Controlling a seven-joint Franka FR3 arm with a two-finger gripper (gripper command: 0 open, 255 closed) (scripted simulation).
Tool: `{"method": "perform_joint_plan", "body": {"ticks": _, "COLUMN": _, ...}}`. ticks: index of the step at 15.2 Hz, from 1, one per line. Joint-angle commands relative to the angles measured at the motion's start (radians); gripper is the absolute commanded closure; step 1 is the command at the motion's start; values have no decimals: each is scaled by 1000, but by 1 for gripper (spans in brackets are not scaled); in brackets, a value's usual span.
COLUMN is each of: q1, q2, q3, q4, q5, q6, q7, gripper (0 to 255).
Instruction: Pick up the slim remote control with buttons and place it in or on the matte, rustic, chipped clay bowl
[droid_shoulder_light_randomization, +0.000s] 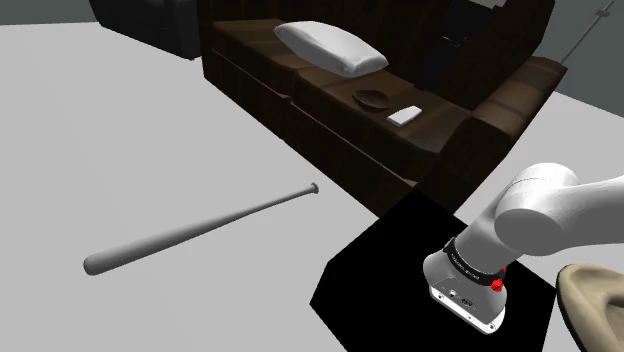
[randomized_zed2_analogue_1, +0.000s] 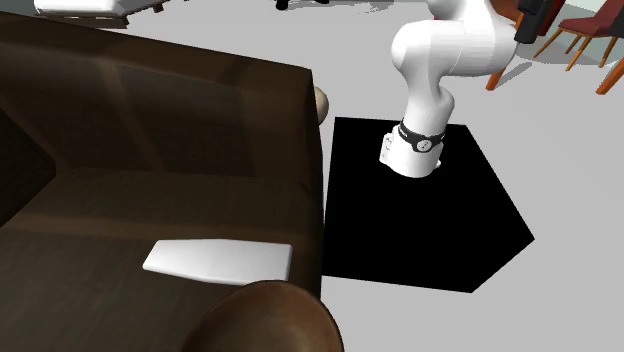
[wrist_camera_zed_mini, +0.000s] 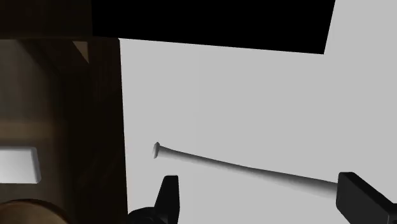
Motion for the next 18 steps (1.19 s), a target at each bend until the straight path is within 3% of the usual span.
{"method": "perform_joint_plan", "body": {"ticks": 1, "q1": 0, "q2": 0, "q3": 0, "q4": 0, "q5": 0, "q6": 0, "q7": 0, "gripper": 0}}
{"method": "perform_joint_plan", "body": {"ticks": 9, "q1": 21, "q2": -44, "q3": -228, "q4": -115, "q5": -173, "q6": 58, "q7": -423, "gripper": 0}}
{"method": "perform_joint_plan", "body": {"ticks": 18, "q1": 79, "q2": 90, "q3": -518, "q4": -94, "q5": -351, "q6": 190, "q7": -902, "gripper": 0}}
